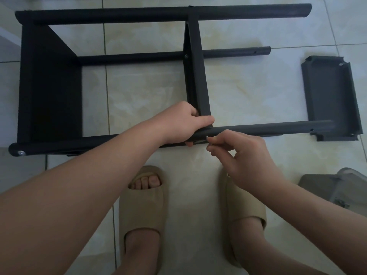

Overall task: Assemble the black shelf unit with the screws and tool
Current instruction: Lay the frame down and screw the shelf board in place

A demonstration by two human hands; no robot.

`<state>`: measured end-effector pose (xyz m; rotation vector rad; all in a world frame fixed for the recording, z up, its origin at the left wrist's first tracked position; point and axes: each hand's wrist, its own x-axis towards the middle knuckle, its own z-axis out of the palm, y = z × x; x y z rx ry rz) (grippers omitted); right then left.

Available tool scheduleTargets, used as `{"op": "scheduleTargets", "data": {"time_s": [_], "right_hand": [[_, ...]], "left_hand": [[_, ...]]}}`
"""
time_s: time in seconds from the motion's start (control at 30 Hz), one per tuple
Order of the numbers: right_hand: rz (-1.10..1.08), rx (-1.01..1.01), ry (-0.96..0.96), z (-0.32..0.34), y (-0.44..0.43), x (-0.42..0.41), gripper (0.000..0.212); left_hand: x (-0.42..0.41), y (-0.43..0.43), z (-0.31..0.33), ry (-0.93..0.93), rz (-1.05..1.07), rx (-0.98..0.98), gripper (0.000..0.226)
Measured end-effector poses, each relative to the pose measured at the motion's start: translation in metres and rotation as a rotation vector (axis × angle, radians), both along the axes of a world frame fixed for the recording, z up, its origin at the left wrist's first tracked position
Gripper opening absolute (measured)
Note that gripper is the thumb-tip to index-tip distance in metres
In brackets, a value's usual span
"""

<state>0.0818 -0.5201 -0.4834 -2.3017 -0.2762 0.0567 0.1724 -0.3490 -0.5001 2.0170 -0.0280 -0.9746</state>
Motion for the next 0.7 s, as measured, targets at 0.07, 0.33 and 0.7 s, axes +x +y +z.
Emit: {"op": "scheduleTargets", "data": {"time_s": [0.07,0.33,0.7], "right_hand": [[-0.003,-0.002,0.002,-0.001,0.003,0.001,0.005],[-0.131,0.074,0.19,0.0,0.01,0.0,0.01],[-0.322,0.33,0.434,0.003,0.018,0.001,0.022]], "left_hand": [[0.0,0.0,0.0,0.003,0.007,-0.002,0.049],[0.001,0.001,0.0,0.021,0.019,-0.025,0.05],[0.0,0.0,-0.001,-0.009,0.025,-0.032,0.049]]}}
